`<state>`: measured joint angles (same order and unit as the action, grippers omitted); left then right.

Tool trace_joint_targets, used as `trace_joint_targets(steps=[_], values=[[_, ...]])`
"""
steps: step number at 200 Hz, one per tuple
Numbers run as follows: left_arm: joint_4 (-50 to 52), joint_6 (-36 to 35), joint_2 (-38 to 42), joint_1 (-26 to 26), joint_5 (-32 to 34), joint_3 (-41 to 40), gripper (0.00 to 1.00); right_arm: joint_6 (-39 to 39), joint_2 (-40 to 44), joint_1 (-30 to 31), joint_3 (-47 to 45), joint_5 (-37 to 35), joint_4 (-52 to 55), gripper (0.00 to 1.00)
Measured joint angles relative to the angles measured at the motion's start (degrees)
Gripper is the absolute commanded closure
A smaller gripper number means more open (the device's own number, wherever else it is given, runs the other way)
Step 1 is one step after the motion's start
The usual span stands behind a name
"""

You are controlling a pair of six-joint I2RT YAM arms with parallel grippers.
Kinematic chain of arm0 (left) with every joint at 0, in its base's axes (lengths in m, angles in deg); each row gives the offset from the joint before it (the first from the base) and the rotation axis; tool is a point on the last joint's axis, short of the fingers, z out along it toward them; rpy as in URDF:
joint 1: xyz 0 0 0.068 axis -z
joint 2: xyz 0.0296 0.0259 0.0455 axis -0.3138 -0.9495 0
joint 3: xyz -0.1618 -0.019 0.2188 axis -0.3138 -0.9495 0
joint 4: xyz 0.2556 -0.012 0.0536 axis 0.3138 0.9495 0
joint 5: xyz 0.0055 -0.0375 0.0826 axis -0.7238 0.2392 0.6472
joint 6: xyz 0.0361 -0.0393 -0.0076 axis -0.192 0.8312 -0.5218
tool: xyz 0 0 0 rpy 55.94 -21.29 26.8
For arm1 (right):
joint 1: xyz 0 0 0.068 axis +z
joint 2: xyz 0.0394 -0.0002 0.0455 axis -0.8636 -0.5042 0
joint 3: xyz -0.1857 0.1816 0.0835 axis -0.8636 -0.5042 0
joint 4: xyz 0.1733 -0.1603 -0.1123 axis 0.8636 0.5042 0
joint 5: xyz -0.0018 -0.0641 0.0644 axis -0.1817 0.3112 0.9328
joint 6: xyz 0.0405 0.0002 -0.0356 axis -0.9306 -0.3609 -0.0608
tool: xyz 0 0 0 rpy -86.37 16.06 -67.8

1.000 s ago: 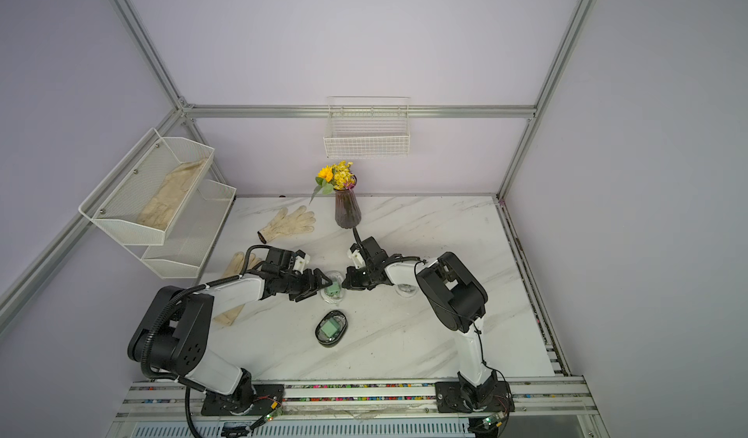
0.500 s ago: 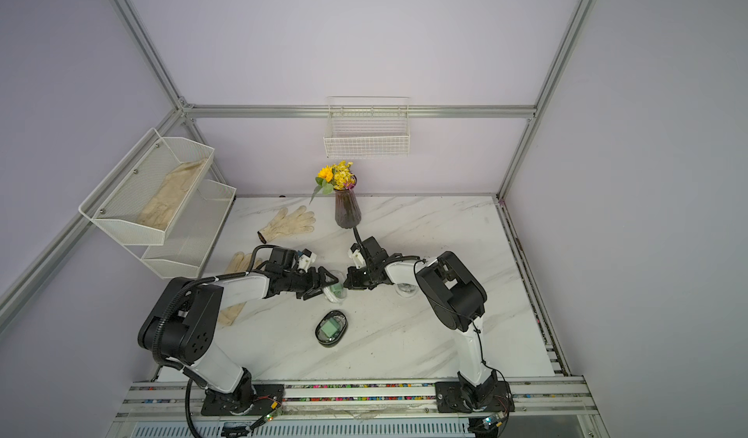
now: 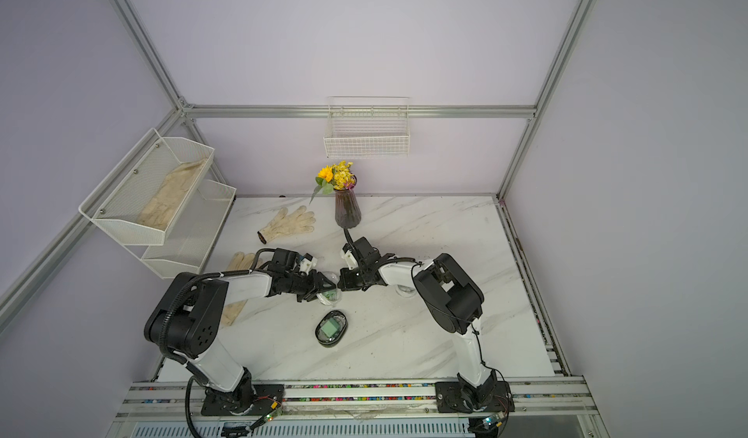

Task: Pack away charging kits
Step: Pick up the storage bag at the center of the board, then zip the zipper on the storage bag.

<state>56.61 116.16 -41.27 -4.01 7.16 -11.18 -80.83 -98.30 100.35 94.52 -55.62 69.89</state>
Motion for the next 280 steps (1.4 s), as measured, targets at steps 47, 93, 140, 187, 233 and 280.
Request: trace_joint_targets(steps=[47,93,140,187,233,280], values=[[-0.8,2.9,1.0,-1.2,-0.7,-0.1,0.75,0.4,1.9,0.0,1.2,-1.6,2.4,0.75],[-2.1,10.0,9.4,-4.3,-1.1,0.1,0.78,4.2,17.6,-0.9,3.6,-5.6,8.3,0.6],[-1.9,22.2,18.4,-4.1,-1.5,2.0,0.74,9.0,33.3,-1.3,4.0,-6.8,11.2,0.55],[-0.6,29.4,23.2,-1.9,-0.3,6.2,0.74,11.7,37.7,1.3,1.9,-2.5,11.0,0.57],[0.2,33.9,24.1,-0.4,0.2,7.0,0.74,13.9,36.9,4.6,-3.6,-1.9,10.2,0.53],[0.0,36.1,24.1,-0.2,-0.1,7.8,0.78,15.7,36.9,4.4,-5.2,-4.2,9.2,0.53]])
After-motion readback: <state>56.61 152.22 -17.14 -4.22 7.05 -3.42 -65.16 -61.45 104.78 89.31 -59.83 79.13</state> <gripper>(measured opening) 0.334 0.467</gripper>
